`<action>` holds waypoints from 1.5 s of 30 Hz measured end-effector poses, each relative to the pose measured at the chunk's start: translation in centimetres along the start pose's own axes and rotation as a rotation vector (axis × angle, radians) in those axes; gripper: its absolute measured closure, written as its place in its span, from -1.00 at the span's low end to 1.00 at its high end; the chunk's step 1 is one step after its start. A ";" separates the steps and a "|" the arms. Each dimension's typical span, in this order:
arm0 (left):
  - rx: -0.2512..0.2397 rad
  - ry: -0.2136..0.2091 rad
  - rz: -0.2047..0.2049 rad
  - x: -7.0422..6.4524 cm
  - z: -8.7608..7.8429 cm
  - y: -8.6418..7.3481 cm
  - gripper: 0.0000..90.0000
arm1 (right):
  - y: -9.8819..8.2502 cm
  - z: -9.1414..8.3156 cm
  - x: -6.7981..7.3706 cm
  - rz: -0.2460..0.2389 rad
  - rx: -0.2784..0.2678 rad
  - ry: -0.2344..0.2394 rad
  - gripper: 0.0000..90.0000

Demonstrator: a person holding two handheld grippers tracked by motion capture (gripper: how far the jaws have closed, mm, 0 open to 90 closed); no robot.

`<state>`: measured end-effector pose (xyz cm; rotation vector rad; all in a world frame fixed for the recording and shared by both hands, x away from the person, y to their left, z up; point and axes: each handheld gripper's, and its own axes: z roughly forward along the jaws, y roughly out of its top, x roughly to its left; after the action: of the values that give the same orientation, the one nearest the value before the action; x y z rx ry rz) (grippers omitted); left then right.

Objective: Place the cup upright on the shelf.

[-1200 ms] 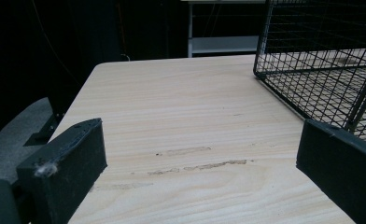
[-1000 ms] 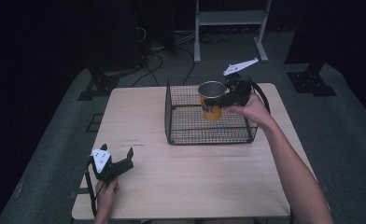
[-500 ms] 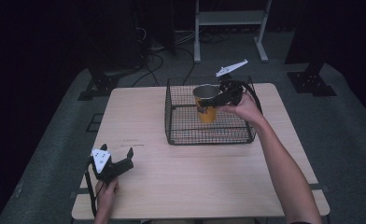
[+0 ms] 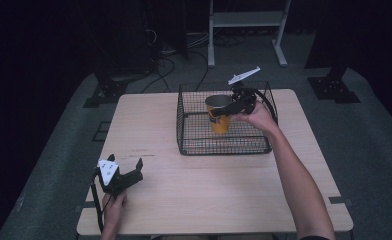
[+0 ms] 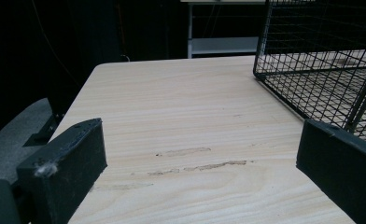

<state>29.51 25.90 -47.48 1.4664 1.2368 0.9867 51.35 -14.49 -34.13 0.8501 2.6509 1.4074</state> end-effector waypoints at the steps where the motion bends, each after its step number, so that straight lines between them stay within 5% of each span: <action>1: -0.001 0.000 0.001 0.0 0.0 0.0 -0.98 | 0.0 0.1 -0.1 0.002 0.003 -0.001 -0.72; 19: -0.002 0.001 0.004 0.0 0.0 0.0 -0.98 | -0.9 2.4 -1.9 0.030 0.055 -0.020 -0.72; 45: -0.002 0.000 0.004 0.0 0.0 0.0 -0.98 | -1.4 3.8 -2.5 0.038 0.109 -0.062 -0.72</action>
<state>29.49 25.87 -47.48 1.4679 1.2336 0.9902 53.86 -13.39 -38.02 0.9421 2.7001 1.2323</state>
